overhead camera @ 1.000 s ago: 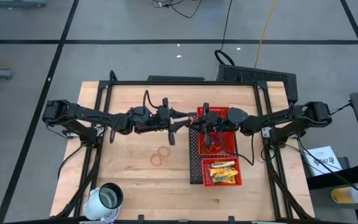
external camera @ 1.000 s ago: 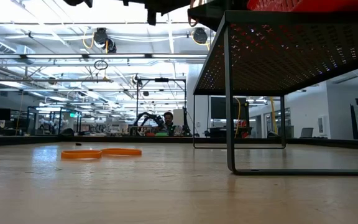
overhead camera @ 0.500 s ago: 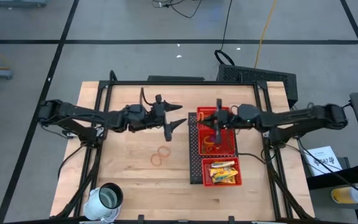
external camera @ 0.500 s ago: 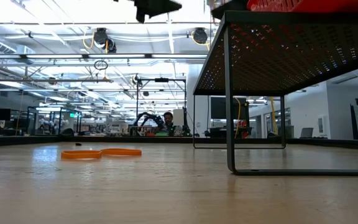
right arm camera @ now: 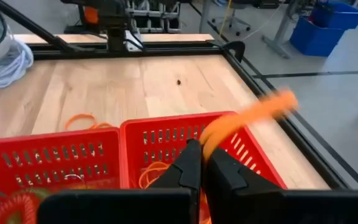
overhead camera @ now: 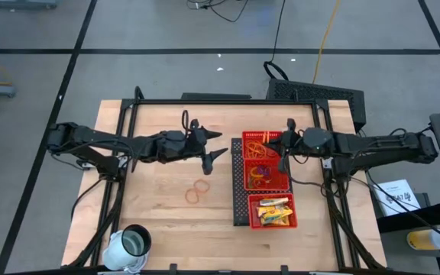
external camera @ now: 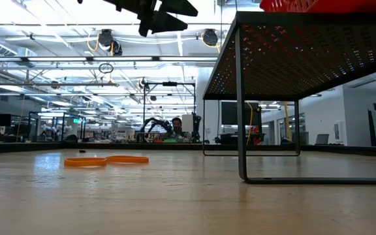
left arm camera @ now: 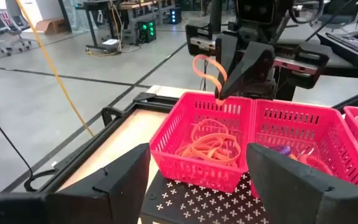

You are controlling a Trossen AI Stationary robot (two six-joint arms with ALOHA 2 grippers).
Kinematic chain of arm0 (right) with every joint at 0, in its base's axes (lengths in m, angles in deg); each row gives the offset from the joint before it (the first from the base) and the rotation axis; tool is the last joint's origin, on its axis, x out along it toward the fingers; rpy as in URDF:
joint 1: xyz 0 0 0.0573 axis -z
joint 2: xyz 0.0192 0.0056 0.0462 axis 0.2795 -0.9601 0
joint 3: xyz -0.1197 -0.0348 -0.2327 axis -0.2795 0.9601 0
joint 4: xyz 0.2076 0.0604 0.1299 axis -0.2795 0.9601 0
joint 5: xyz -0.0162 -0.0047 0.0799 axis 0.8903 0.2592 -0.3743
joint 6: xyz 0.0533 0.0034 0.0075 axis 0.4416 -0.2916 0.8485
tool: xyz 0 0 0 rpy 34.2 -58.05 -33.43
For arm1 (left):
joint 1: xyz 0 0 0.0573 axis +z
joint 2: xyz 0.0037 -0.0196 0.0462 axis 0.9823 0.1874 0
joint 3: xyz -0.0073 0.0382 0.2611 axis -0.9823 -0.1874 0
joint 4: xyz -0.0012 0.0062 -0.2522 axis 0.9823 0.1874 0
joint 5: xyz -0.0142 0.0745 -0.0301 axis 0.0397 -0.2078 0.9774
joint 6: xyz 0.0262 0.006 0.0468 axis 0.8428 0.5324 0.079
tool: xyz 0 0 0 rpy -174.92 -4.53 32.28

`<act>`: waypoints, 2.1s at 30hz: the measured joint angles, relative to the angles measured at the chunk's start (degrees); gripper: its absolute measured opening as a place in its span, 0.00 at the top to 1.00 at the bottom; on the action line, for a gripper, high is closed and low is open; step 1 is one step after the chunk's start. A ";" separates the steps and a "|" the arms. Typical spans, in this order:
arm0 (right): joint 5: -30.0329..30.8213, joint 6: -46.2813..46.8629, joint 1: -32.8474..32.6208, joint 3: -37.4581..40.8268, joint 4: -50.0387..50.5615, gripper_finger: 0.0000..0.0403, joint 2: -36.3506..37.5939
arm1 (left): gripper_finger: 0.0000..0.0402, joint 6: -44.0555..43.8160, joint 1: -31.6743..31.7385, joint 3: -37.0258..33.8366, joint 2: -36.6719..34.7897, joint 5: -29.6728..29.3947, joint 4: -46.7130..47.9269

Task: Pick & Place Office Desk Supplies
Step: Put the orange rubber band into the top red bin on the shelf

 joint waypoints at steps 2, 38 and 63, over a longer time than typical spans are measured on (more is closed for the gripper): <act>0.05 0.54 0.00 0.00 0.09 1.00 0.02 | 0.33 0.00 0.00 0.00 0.00 0.00 -0.13; 0.03 2.54 0.00 0.00 0.44 0.46 -0.03 | 0.37 -14.12 -4.42 -6.87 0.00 6.14 25.95; 0.05 2.06 0.00 0.00 0.00 0.48 -0.05 | 0.37 -21.14 -7.69 -21.77 14.99 5.62 6.99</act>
